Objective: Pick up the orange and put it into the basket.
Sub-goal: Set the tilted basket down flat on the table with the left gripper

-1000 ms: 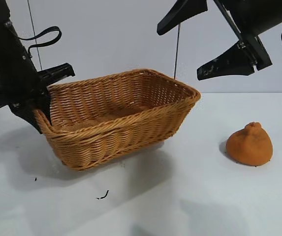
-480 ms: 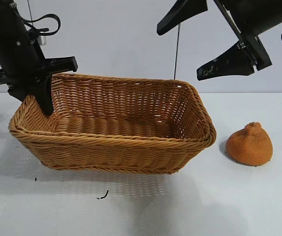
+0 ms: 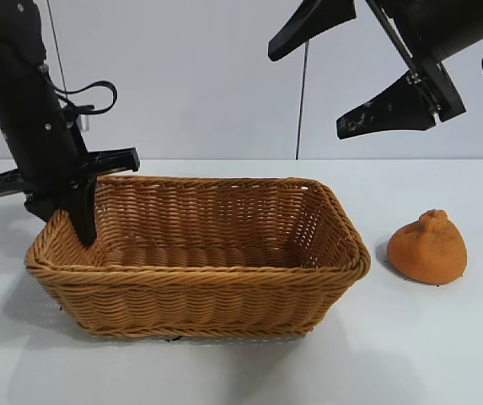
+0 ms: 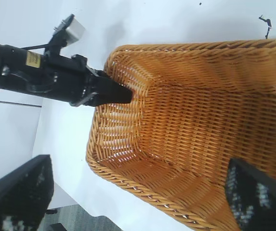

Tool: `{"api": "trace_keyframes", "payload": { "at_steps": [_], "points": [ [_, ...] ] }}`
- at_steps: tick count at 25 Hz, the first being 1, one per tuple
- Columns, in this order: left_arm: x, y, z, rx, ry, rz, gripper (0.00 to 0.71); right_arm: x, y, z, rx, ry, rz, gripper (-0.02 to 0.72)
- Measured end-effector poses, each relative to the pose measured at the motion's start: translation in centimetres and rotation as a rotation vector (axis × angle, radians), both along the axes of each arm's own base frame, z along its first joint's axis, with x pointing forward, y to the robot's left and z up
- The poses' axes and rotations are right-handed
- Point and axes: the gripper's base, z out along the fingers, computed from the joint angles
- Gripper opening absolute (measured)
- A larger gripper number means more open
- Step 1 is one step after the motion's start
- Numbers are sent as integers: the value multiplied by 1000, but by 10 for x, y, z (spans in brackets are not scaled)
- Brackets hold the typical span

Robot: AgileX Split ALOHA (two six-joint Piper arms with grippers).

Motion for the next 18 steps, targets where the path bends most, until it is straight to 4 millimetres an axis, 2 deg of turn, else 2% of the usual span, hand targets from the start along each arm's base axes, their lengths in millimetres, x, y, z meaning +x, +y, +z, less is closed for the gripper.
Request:
{"api": "trace_keyframes", "payload": {
  "at_steps": [11,13,17,18],
  "points": [
    [4,3,-1,-8,-38,-46,111,0,0,0,0,0,0,696],
    [3,3,-1,-10,-32,-47,189,0,0,0,0,0,0,696],
    [3,3,-1,-14,-24,-46,501,0,0,0,0,0,0,696],
    [3,3,-1,-14,-23,-46,558,0,0,0,0,0,0,696]
  ]
}}
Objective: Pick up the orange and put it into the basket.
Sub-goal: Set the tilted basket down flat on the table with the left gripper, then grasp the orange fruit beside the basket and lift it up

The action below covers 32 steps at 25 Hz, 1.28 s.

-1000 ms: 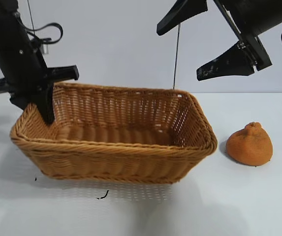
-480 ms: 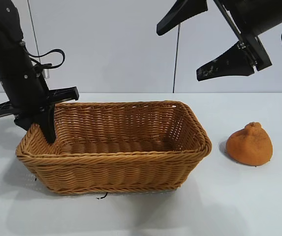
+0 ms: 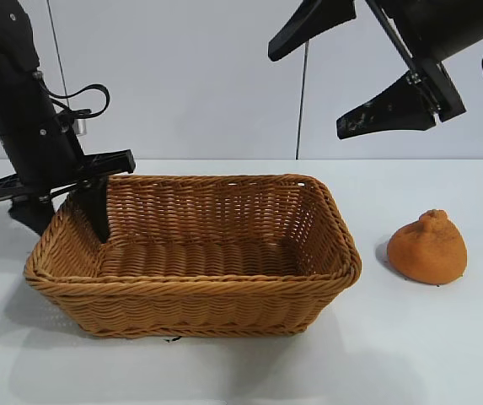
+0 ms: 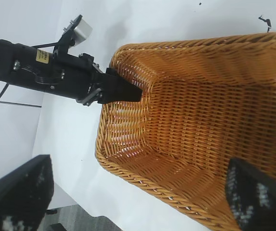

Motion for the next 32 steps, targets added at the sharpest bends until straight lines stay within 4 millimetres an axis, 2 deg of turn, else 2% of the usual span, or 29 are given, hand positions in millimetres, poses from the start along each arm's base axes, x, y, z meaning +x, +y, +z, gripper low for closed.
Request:
{"api": "trace_keyframes", "payload": {
  "at_steps": [3,7,14,17,19,21,27,29,32],
  "points": [
    [0,0,3,-2,-7,0,624,0,0,0,0,0,0,696],
    [-1,0,20,-11,-30,-5,644,0,0,0,0,0,0,696],
    [-2,6,94,41,-140,-74,647,0,0,0,0,-1,-1,696],
    [-1,15,125,86,-207,-88,647,0,0,0,0,0,-1,696],
    [0,24,138,106,-235,-77,647,0,0,0,1,1,-2,696],
    [0,39,144,133,-230,-61,647,0,0,0,1,1,-2,696],
    [4,94,144,224,-202,0,647,0,0,0,1,1,-2,696],
    [5,102,144,233,-200,13,647,0,0,0,1,1,-2,696],
    [0,102,150,233,-213,8,647,0,0,0,1,2,-3,696]
  ]
}}
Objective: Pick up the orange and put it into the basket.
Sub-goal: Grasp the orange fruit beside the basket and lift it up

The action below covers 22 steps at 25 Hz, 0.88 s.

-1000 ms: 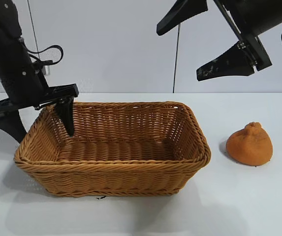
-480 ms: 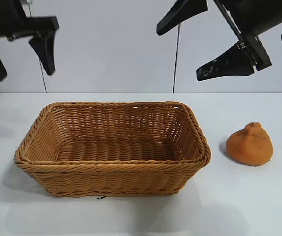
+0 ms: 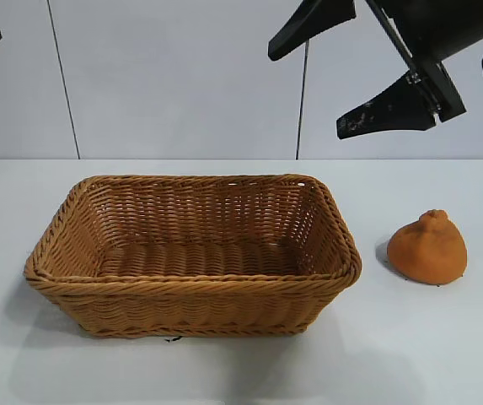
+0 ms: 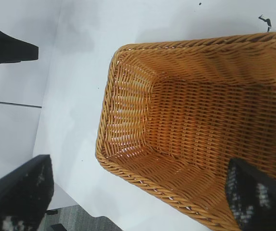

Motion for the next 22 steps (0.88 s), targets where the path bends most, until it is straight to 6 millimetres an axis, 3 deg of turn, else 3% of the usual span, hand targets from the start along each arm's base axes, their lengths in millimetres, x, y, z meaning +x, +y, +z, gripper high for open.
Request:
{"api": "trace_keyframes", "payload": {
  "at_steps": [5,8,13,17,22],
  "points": [
    [-32,1,23,-6,-33,-5,647,0,0,0,0,0,0,696],
    [-67,3,35,-1,-41,-5,647,0,0,0,0,0,0,696],
    [-144,6,50,-1,-79,-9,647,0,0,0,0,1,-1,696],
    [-201,8,45,-1,-103,-11,647,0,0,0,0,0,-1,696],
    [-261,10,22,-8,-131,-11,647,0,0,0,0,0,-1,696]
  ]
}}
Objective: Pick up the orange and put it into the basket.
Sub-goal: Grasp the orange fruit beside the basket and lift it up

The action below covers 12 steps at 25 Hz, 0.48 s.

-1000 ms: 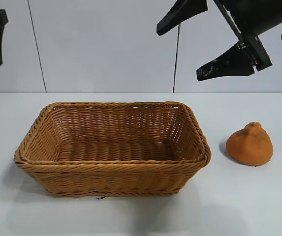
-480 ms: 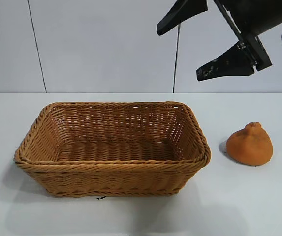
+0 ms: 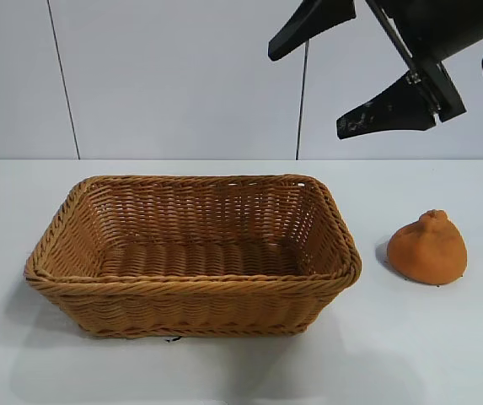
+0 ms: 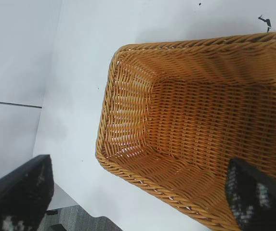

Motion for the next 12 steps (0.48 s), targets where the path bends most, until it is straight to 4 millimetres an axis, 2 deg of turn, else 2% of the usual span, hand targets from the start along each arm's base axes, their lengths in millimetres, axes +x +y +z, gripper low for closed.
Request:
{"api": "trace_keyframes", "payload": {
  "at_steps": [6,12],
  "points": [
    [-57,3,-41,3,-79,0,647,0,0,0,0,0,0,696],
    [-87,4,-38,-15,-340,0,647,0,0,0,0,0,0,696]
  ]
}}
